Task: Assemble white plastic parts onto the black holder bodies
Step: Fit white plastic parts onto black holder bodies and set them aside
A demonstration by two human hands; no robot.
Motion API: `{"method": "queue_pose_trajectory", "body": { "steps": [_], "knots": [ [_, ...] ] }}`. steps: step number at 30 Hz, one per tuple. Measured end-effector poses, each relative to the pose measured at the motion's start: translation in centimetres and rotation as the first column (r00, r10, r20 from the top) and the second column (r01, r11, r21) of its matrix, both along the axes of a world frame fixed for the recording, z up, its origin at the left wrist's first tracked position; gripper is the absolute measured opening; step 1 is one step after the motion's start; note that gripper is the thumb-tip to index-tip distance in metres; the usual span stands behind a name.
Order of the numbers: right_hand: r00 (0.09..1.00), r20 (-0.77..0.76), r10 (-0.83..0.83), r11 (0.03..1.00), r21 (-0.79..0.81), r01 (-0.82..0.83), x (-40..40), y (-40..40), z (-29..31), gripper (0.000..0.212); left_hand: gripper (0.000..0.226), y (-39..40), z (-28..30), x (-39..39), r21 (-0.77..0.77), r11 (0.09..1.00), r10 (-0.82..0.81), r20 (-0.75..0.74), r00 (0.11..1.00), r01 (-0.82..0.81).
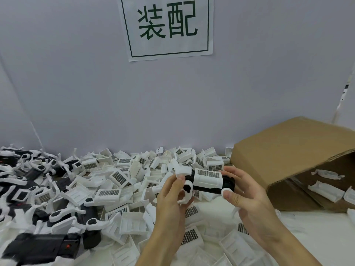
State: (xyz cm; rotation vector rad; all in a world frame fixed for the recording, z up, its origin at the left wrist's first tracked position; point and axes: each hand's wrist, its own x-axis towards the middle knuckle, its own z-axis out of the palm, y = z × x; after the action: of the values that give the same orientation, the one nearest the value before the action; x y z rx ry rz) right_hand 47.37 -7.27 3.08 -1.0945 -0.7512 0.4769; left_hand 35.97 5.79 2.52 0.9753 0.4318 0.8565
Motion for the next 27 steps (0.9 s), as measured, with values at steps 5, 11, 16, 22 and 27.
{"method": "queue_pose_trajectory", "body": {
  "steps": [5, 11, 16, 22, 27],
  "knots": [
    [0.999, 0.001, 0.046, 0.996, 0.071, -0.046, 0.4, -0.1, -0.2, 0.057, 0.017, 0.1, 0.2, -0.3, 0.079, 0.995, -0.065, 0.061, 0.996, 0.060],
    [0.999, -0.004, 0.033, 0.996, 0.078, -0.033, 0.8, 0.0, -0.3, 0.060, 0.007, -0.2, 0.5, -0.7, 0.099, 0.993, -0.077, 0.049, 0.996, 0.071],
    [0.994, -0.089, -0.065, 0.990, -0.134, 0.053, 0.3, 0.1, 0.0, 0.037, 0.013, -0.3, 1.0, -0.9, 0.113, 0.992, -0.057, 0.047, 0.997, 0.051],
    [0.957, -0.291, 0.009, 0.966, -0.245, -0.083, -0.3, 0.1, 0.1, 0.050, 0.015, -0.5, 1.1, -0.7, 0.159, 0.982, -0.110, 0.054, 0.992, 0.100],
    [0.866, -0.400, 0.299, 0.908, -0.158, -0.387, -0.6, -0.5, 1.2, 0.043, 0.012, -0.5, 1.0, -0.5, 0.068, 0.998, -0.020, 0.030, 0.999, 0.018]
  ]
}}
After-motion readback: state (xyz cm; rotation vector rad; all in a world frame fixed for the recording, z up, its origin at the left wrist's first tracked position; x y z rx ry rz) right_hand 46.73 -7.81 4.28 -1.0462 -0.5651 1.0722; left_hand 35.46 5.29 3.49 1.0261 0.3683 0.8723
